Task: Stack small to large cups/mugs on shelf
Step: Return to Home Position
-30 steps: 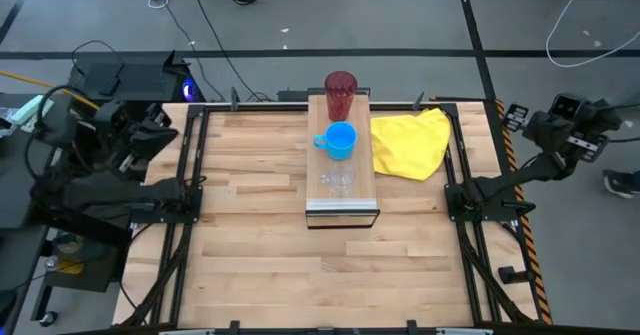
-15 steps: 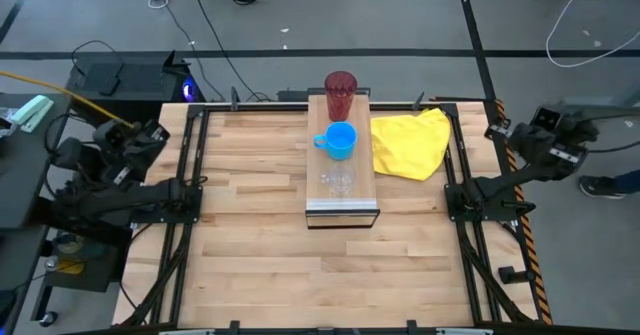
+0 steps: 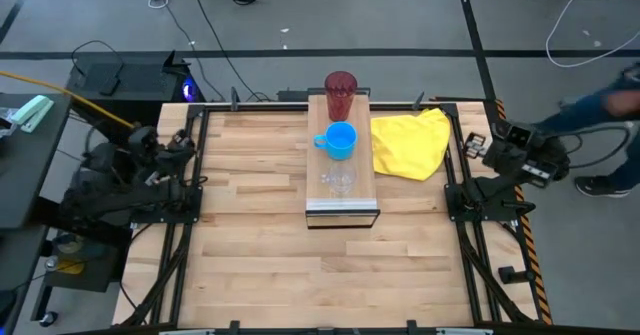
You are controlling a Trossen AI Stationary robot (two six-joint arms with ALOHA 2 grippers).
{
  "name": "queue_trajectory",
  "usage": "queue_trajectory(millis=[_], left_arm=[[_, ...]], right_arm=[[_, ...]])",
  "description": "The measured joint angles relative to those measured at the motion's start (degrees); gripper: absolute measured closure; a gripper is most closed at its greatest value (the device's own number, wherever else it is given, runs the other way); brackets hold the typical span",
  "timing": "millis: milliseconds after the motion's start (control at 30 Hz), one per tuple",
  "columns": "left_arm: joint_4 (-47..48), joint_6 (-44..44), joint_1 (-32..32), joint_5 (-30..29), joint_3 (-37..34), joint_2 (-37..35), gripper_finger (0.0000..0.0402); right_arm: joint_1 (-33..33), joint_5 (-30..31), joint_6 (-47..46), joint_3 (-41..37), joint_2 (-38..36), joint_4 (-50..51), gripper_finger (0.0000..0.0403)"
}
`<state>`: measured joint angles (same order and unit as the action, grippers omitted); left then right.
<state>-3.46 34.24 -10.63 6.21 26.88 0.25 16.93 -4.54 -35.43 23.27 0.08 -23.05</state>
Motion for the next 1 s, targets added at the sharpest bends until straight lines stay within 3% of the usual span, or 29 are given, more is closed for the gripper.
queue_trajectory(millis=[133,533,767,1000], left_arm=[[-10.06,1.15,-0.01,0.75,-5.72,0.00,0.0369],[-20.14,5.38,0.00,1.37,-18.08,0.00,0.0376],[-20.72,5.33,0.00,1.35,-19.87,0.00,0.0374],[-17.42,4.99,0.00,1.34,-19.86,0.00,0.0366]], right_arm=[[-0.01,0.01,-2.00,-4.70,0.00,-3.02,0.0386],[0.00,1.51,-5.42,-17.75,-0.02,-17.62,0.0386],[-0.02,1.76,-5.54,-22.51,-0.02,-22.14,0.0386],[-0.02,2.10,-4.92,-22.87,-0.02,-18.83,0.0386]])
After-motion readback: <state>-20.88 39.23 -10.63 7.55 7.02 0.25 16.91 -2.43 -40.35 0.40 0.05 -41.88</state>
